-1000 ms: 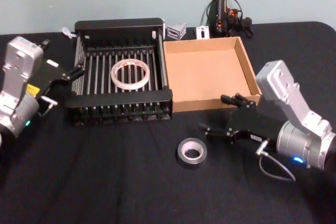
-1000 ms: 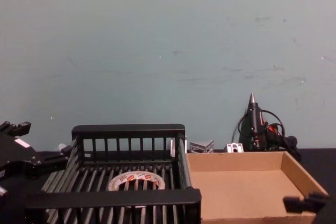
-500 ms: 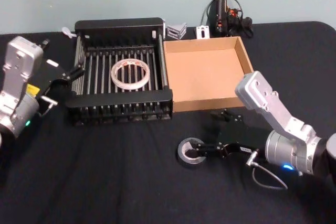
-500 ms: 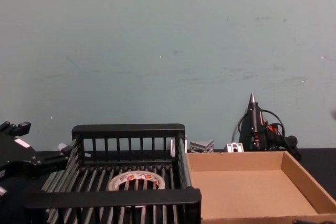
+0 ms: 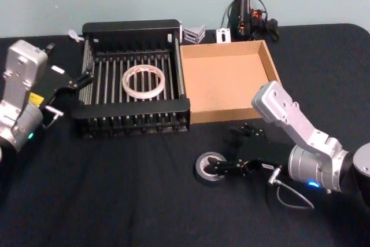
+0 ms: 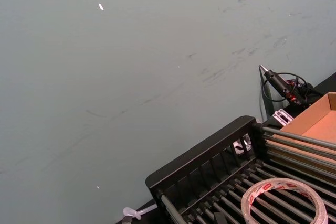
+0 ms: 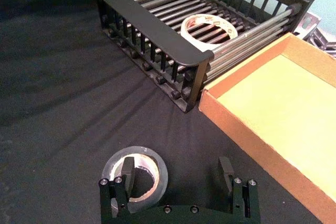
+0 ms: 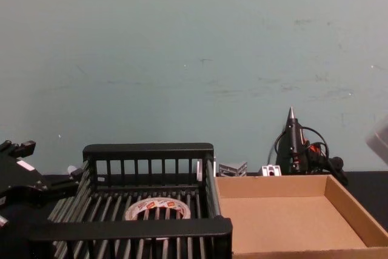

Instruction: Pick up the white tape and place it into the black box , Pick up the silver tape and place it into the brown box.

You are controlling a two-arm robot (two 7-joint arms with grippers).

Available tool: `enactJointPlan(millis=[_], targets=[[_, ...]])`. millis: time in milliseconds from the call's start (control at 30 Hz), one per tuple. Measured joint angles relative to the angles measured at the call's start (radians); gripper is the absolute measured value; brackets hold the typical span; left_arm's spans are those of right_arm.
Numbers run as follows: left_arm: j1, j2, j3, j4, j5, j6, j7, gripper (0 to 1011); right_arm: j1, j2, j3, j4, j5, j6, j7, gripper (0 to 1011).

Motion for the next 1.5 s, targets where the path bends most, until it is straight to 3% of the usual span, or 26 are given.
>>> enactJointPlan(millis=[1500], targets=[[0.000, 0.000, 0.000, 0.000, 0.000, 0.000, 0.000, 1001, 0.027, -0.023, -0.026, 0.047, -0.031, 0.014, 0.002, 1000]])
